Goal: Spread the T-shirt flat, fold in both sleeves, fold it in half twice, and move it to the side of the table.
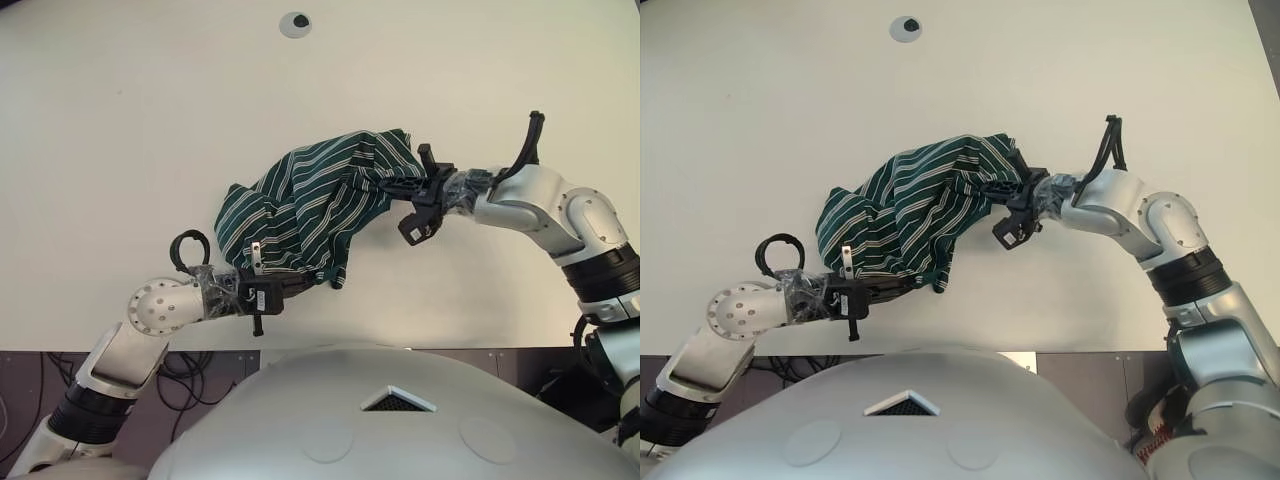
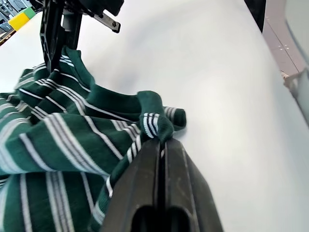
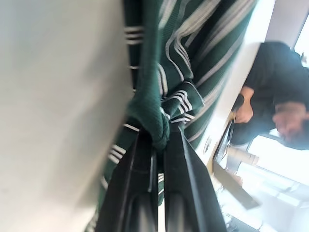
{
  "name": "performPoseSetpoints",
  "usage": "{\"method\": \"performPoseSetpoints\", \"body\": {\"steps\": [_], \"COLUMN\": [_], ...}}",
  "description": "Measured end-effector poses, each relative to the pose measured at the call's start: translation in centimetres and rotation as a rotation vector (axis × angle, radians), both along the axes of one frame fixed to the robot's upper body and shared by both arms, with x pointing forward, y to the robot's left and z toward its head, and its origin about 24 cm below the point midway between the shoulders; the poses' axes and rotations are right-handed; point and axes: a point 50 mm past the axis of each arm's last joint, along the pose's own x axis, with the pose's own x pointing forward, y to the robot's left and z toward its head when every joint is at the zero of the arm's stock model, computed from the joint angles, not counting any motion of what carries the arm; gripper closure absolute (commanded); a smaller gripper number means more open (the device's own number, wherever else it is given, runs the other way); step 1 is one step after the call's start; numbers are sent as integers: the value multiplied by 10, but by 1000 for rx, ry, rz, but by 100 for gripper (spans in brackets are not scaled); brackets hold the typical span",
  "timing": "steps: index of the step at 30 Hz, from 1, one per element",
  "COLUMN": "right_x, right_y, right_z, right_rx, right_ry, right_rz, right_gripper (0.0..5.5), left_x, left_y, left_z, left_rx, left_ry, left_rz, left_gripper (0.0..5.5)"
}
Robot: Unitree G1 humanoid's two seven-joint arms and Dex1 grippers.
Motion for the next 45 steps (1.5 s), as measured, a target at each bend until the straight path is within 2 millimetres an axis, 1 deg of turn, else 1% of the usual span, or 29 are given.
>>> {"method": "performPoseSetpoints", "body": {"steps": [1,2,3,5,7,8,10,11,13,15,16,18,20,22,23,25,27,29,31,32,35,37,40,45], "right_x": [2,4,6,8,6,5,6,6,13,20,26,41,58,84,94,112,125,141,152,158,165,167,169,170], "right_y": [0,-4,-10,-18,-28,-33,-44,-46,-49,-50,-49,-45,-47,-45,-44,-50,-53,-52,-54,-53,-45,-46,-48,-52], "right_z": [4,9,17,29,46,55,81,89,110,125,135,152,167,177,178,184,190,195,201,213,233,240,246,247], "right_rx": [82,150,226,335,505,581,753,801,888,935,962,1013,1021,1025,1002,982,971,961,919,903,861,840,820,802], "right_ry": [37,80,123,179,268,301,336,346,349,324,309,281,238,211,201,184,172,169,138,85,-56,-126,-220,-298], "right_rz": [-58,-116,-185,-265,-346,-373,-416,-423,-431,-434,-429,-410,-422,-450,-467,-517,-545,-578,-622,-640,-650,-670,-705,-723], "right_gripper": [547,547,547,547,547,547,547,547,547,547,547,547,547,547,547,547,547,547,547,547,547,547,547,547], "left_x": [4,10,17,26,38,44,62,70,94,112,127,159,182,212,223,245,258,273,282,287,288,288,288,288], "left_y": [4,8,12,17,26,29,37,38,41,43,45,44,42,40,38,33,31,29,28,26,20,19,19,21], "left_z": [5,13,22,36,54,63,85,92,108,118,125,145,164,185,193,203,207,213,219,229,256,265,272,272], "left_rx": [-20,-53,-93,-158,-269,-323,-420,-454,-529,-580,-611,-676,-715,-717,-712,-673,-632,-580,-512,-482,-461,-455,-446,-444], "left_ry": [-13,-34,-62,-97,-144,-169,-241,-262,-300,-318,-320,-316,-317,-312,-306,-289,-287,-294,-311,-347,-444,-478,-502,-504], "left_rz": [20,45,73,109,171,202,271,292,362,400,437,481,492,523,529,546,563,611,669,711,745,757,774,788], "left_gripper": [550,550,550,550,550,550,550,550,550,550,550,550,550,550,550,550,550,550,550,550,550,550,550,550]}}
